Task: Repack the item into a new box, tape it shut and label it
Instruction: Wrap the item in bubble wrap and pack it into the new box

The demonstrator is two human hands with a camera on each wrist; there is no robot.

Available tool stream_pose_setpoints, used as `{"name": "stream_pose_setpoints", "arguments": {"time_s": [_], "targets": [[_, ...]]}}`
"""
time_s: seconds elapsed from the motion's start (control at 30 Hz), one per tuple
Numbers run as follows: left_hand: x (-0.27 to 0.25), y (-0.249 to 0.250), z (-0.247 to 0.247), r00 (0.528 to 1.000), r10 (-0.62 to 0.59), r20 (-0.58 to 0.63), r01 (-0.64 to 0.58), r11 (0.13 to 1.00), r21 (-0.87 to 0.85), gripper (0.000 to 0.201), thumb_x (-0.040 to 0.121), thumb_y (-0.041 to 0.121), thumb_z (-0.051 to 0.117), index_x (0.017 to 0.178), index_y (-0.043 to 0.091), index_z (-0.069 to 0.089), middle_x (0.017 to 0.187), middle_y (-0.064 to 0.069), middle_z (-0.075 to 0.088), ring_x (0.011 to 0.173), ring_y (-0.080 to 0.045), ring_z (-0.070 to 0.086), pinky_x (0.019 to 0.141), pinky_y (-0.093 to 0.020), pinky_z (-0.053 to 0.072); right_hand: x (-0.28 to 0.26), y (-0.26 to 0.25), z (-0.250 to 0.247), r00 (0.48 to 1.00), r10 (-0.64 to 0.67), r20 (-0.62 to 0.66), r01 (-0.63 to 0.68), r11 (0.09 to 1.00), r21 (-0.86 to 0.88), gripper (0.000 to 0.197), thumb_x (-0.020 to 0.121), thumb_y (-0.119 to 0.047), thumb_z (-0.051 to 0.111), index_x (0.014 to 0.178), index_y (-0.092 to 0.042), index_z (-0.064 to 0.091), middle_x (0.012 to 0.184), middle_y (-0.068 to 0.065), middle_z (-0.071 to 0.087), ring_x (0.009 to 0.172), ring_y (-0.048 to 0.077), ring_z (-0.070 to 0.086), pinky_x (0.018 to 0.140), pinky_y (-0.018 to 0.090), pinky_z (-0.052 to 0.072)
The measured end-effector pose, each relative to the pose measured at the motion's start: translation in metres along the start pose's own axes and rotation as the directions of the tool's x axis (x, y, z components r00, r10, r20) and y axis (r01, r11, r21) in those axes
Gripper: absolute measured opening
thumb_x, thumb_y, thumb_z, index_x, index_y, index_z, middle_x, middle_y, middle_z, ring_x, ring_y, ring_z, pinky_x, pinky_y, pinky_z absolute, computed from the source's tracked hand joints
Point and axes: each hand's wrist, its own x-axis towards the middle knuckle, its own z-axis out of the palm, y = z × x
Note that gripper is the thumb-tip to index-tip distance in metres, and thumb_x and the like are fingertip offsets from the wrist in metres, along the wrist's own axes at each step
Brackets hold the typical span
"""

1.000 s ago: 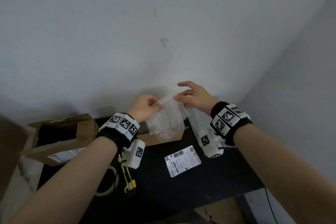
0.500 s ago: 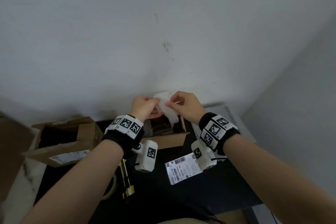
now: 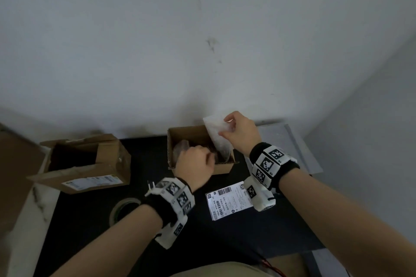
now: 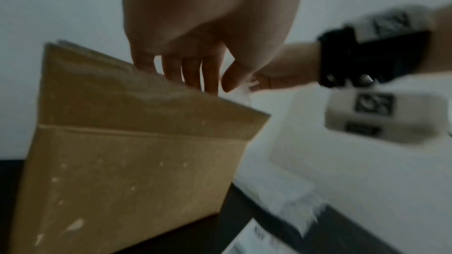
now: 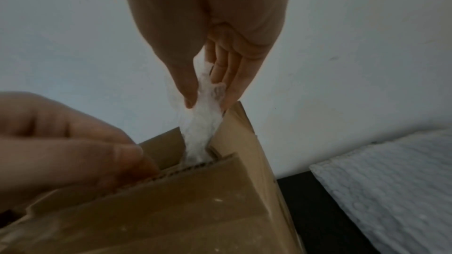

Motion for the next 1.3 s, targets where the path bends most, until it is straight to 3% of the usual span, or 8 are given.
{"name": "stream_pose_setpoints", "arguments": {"time_s": [0.1, 0.3, 0.47, 0.57, 0.8, 0.9, 1.17, 1.3], "targets": [[-0.013, 0.004, 0.021, 0.984, 0.179, -0.01, -0.174, 0.964, 0.202, 0.033, 0.096, 0.034, 0.036, 0.11, 0.021, 0.063, 0.11, 0.005, 0.06, 0.103, -0.012, 0.055, 0.095, -0.032, 0.038, -0.001, 0.003, 0.002, 1.0, -0.003, -0.005, 0.003, 1.0, -0.022, 0.026, 0.076, -0.016, 0.063, 0.099, -0.017, 0.052, 0.088, 0.003, 0.061, 0.082, 0.022, 0.059, 0.074, 0.035, 0.052], [-0.013, 0.006, 0.034, 0.934, 0.355, -0.03, -0.327, 0.888, 0.322, 0.049, 0.092, 0.04, 0.023, 0.096, 0.02, 0.067, 0.094, 0.002, 0.066, 0.086, -0.016, 0.059, 0.078, -0.033, 0.045, -0.001, 0.004, 0.003, 0.995, -0.1, 0.011, 0.1, 0.989, -0.105, 0.017, 0.08, -0.013, 0.064, 0.096, -0.01, 0.063, 0.093, 0.009, 0.067, 0.088, 0.026, 0.062, 0.079, 0.038, 0.052], [-0.009, 0.012, 0.037, 0.917, 0.398, -0.013, -0.365, 0.852, 0.375, 0.029, 0.089, 0.038, 0.044, 0.09, 0.021, 0.067, 0.085, 0.002, 0.065, 0.078, -0.017, 0.059, 0.07, -0.032, 0.047, -0.001, 0.006, 0.003, 0.982, -0.182, 0.048, 0.188, 0.972, -0.141, 0.013, 0.079, -0.011, 0.068, 0.092, -0.008, 0.067, 0.099, 0.007, 0.064, 0.09, 0.024, 0.061, 0.081, 0.038, 0.051], [-0.008, 0.011, 0.039, 0.913, 0.407, 0.032, -0.388, 0.841, 0.378, 0.02, 0.085, 0.025, 0.057, 0.102, 0.017, 0.065, 0.096, -0.003, 0.064, 0.089, -0.021, 0.058, 0.077, -0.034, 0.046, -0.002, 0.009, 0.002, 0.97, -0.224, 0.095, 0.24, 0.948, -0.209, 0.022, 0.08, -0.007, 0.063, 0.1, -0.017, 0.06, 0.1, 0.003, 0.067, 0.091, 0.023, 0.063, 0.079, 0.04, 0.053], [-0.005, 0.006, 0.042, 0.912, 0.396, 0.109, -0.404, 0.817, 0.411, 0.042, 0.095, 0.017, 0.043, 0.136, 0.021, 0.043, 0.12, -0.006, 0.05, 0.112, -0.024, 0.045, 0.095, -0.034, 0.035, 0.002, 0.018, -0.002, 0.944, -0.296, 0.144, 0.329, 0.846, -0.419, 0.011, 0.084, -0.008, 0.054, 0.09, -0.011, 0.063, 0.093, 0.006, 0.057, 0.08, 0.024, 0.058, 0.067, 0.032, 0.047], [-0.006, 0.003, 0.041, 0.902, 0.422, 0.088, -0.419, 0.811, 0.409, 0.038, 0.086, 0.018, 0.057, 0.124, 0.02, 0.058, 0.104, -0.006, 0.06, 0.098, -0.023, 0.056, 0.083, -0.034, 0.045, 0.004, 0.017, 0.002, 0.944, -0.241, 0.227, 0.325, 0.803, -0.5, 0.014, 0.088, -0.016, 0.054, 0.093, -0.011, 0.065, 0.095, 0.006, 0.06, 0.086, 0.023, 0.059, 0.074, 0.033, 0.049], [-0.005, -0.002, 0.047, 0.851, 0.511, -0.12, -0.443, 0.822, 0.359, 0.014, 0.075, 0.029, 0.073, 0.081, 0.016, 0.073, 0.077, 0.0, 0.066, 0.071, -0.017, 0.061, 0.061, -0.027, 0.051, -0.006, 0.031, 0.019, 0.831, -0.324, 0.453, 0.553, 0.383, -0.74, 0.028, 0.092, -0.033, 0.047, 0.103, -0.015, 0.065, 0.111, 0.002, 0.063, 0.11, 0.023, 0.048, 0.098, 0.036, 0.029], [-0.006, -0.006, 0.046, 0.835, 0.525, -0.163, -0.454, 0.826, 0.333, 0.02, 0.079, 0.035, 0.065, 0.078, 0.018, 0.074, 0.076, 0.003, 0.067, 0.07, -0.016, 0.059, 0.059, -0.025, 0.05, -0.01, 0.043, 0.021, 0.82, -0.31, 0.481, 0.57, 0.381, -0.728, 0.031, 0.092, -0.03, 0.042, 0.104, -0.017, 0.067, 0.108, 0.001, 0.066, 0.113, 0.023, 0.047, 0.113, 0.046, 0.005]]}}
